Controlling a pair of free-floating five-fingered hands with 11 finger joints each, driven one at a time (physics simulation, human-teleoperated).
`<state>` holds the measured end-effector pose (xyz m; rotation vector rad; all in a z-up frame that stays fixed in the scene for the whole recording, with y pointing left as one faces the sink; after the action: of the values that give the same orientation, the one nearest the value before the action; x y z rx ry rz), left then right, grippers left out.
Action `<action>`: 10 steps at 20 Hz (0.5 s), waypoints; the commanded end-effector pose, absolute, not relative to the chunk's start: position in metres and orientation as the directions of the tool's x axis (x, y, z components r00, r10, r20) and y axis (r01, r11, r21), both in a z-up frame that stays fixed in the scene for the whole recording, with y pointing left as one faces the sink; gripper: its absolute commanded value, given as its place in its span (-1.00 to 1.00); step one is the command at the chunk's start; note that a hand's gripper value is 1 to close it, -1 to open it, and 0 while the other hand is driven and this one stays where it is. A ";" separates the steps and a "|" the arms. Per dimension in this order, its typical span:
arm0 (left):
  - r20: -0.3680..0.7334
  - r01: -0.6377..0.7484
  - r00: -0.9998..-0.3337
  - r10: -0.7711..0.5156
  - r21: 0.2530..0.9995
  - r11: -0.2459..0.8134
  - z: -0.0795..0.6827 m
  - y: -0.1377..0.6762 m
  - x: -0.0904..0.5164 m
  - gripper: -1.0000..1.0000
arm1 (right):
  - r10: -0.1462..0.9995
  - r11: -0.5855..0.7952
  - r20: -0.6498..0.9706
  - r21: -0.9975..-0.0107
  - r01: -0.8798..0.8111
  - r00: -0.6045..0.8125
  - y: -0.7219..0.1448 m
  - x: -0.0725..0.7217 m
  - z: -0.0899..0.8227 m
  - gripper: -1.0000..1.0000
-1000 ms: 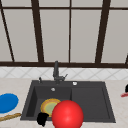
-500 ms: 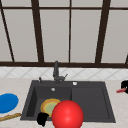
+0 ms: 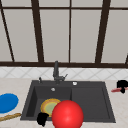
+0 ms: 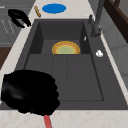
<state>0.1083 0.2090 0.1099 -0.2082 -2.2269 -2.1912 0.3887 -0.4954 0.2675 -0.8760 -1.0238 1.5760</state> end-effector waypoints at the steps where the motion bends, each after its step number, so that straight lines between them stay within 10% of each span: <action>1: 0.101 0.102 -0.991 0.087 0.995 0.012 0.110 0.209 0.108 0.00 | 0.976 -0.119 -0.042 -0.925 -0.362 -0.212 -0.464 0.390 0.258 1.00; 10: 0.101 0.102 -0.991 0.087 0.995 0.012 0.110 0.209 0.108 0.00 | 0.980 -0.126 -0.059 -0.924 -0.362 -0.191 -0.402 0.396 0.251 1.00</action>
<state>0.1083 0.2090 0.1099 -0.2082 -2.2269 -2.1912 0.3925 -0.4230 0.2529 -0.8892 -1.0049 1.5804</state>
